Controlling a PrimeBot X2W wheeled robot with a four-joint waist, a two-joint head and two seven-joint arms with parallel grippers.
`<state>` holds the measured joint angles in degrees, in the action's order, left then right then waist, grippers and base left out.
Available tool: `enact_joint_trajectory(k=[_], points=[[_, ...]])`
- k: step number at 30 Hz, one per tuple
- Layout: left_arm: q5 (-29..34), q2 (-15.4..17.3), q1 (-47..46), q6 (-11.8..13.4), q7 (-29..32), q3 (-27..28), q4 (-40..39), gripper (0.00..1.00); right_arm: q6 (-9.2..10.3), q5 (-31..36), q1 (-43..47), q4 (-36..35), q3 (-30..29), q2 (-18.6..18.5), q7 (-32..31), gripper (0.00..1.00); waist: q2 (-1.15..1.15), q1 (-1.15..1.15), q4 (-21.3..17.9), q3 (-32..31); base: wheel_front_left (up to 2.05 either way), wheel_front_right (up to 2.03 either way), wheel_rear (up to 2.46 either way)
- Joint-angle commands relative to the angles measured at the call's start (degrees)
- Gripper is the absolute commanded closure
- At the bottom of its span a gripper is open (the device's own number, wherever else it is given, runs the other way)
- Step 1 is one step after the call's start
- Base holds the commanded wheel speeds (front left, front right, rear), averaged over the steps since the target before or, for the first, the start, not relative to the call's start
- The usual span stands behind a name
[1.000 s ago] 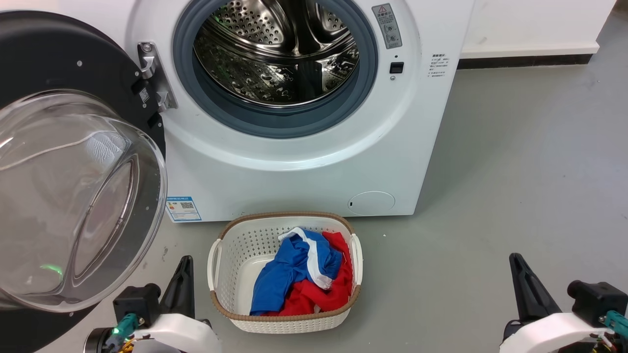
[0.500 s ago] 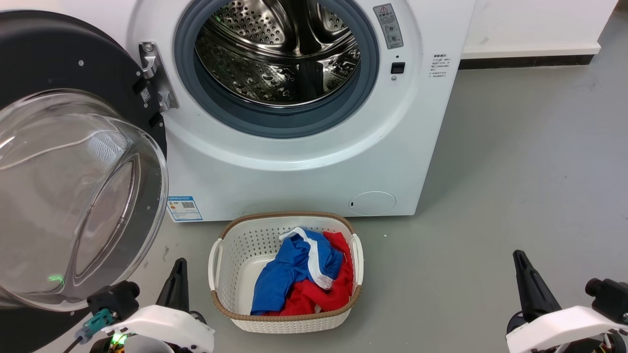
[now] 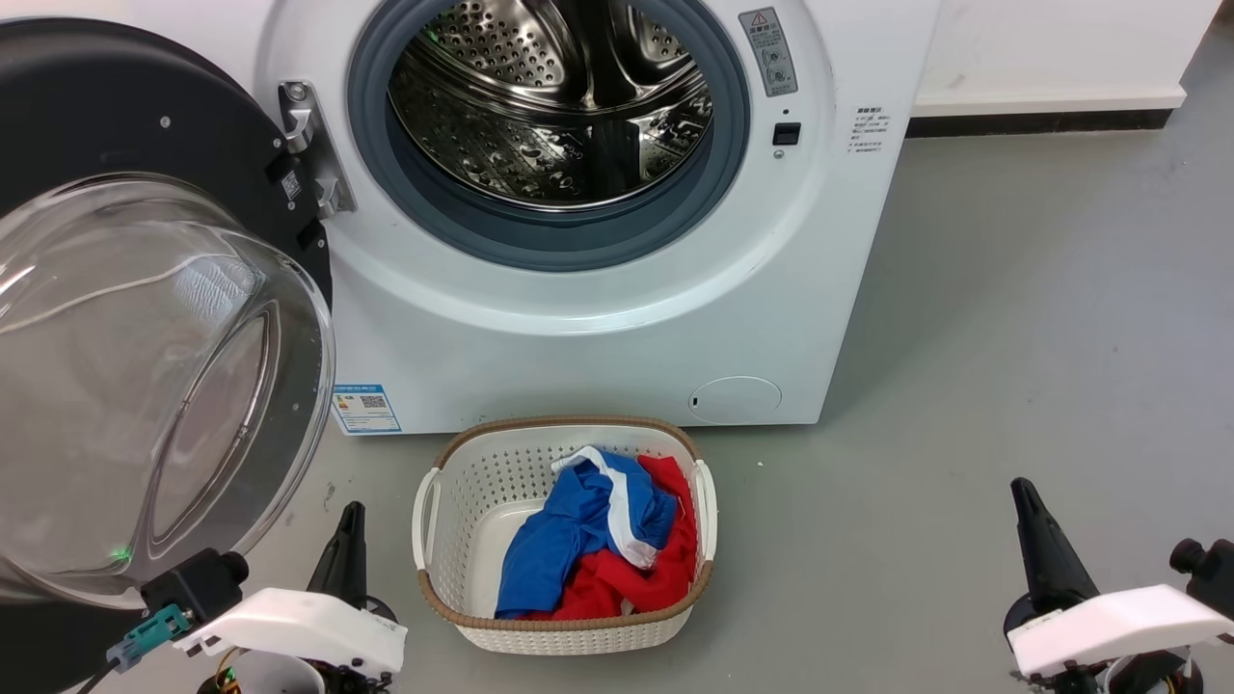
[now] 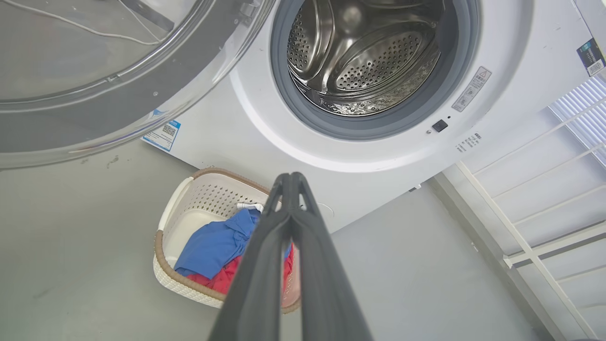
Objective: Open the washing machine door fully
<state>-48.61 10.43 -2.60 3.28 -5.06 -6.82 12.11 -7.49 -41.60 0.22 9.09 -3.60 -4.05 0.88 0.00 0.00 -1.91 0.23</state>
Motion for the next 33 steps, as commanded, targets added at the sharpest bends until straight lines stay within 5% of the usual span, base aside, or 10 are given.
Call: enact_joint_trajectory(k=[1,33], points=[[-1.5,0.1,-1.6,-0.6,0.4,0.8,-0.6,1.00,-0.01,-2.0,-1.4,-0.5,-0.2,-0.1,-0.2,1.00,0.00,0.00,0.0,0.0,0.00,0.00,0.00],[-20.7,-3.2,-2.7,-5.3,5.4,6.4,0.5,1.00,-0.01,-24.0,-4.0,1.9,-1.5,0.5,-3.5,1.00,0.00,0.00,0.7,0.0,0.00,0.00,0.00]])
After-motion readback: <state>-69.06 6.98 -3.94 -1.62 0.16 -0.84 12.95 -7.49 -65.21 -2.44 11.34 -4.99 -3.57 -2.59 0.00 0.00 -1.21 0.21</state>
